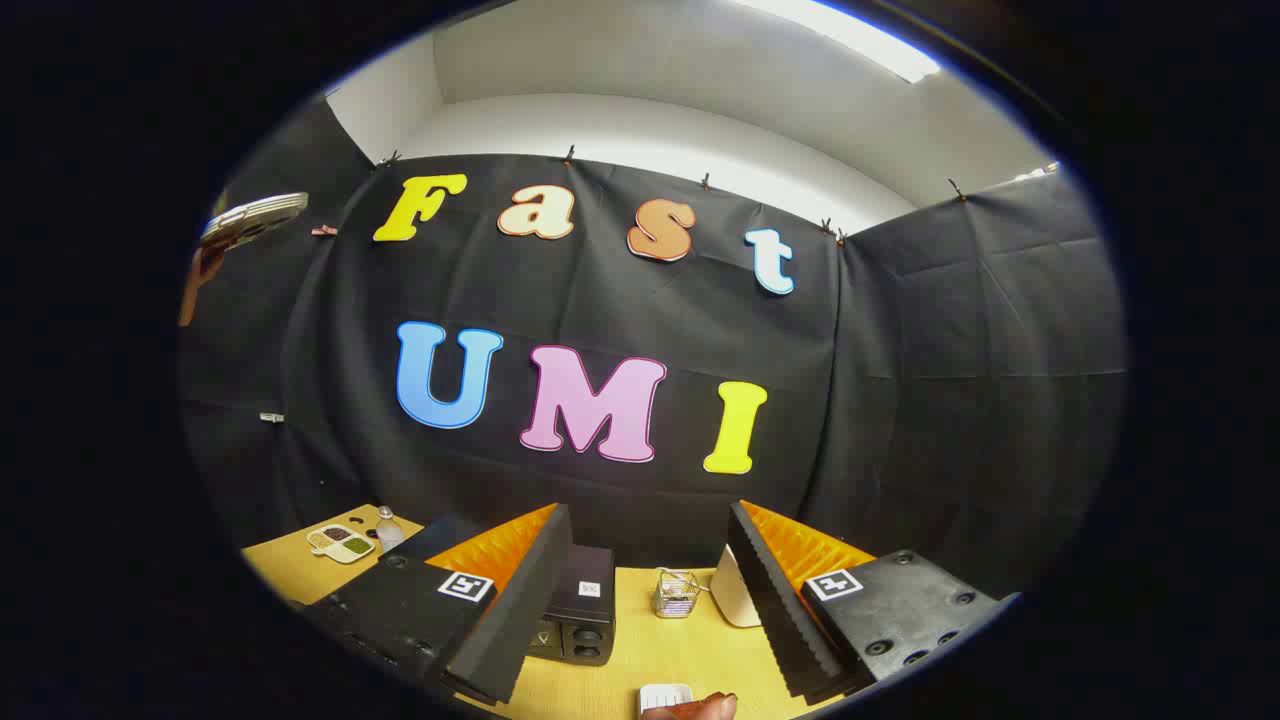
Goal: Open the toaster oven, put the food inside, and close the toaster oven door.
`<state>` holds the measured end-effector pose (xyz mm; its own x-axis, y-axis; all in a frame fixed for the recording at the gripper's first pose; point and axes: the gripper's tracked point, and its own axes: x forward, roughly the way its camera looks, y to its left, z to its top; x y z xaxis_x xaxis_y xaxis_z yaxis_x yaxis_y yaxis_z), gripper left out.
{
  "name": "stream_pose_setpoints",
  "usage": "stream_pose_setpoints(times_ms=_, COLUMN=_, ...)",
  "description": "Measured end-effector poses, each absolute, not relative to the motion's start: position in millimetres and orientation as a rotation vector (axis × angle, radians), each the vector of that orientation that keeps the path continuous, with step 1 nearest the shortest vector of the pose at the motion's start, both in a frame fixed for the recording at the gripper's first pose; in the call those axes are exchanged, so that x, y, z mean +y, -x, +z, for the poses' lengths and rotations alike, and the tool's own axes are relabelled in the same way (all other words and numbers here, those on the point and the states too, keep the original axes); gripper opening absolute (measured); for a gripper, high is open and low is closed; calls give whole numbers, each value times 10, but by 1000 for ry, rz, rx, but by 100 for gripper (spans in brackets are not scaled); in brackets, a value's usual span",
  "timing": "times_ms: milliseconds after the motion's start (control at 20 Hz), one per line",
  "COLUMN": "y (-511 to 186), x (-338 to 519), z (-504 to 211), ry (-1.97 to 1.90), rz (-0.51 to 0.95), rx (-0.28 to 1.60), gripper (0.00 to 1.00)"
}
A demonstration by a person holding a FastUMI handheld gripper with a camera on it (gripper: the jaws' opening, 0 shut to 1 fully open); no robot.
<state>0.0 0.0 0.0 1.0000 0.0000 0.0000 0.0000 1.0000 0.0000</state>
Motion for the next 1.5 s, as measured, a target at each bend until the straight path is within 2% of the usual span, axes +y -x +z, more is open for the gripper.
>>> stream_pose_setpoints(times_ms=1500, y=173, x=-191, z=-9, ry=-14, rz=-21, rx=5, gripper=97)
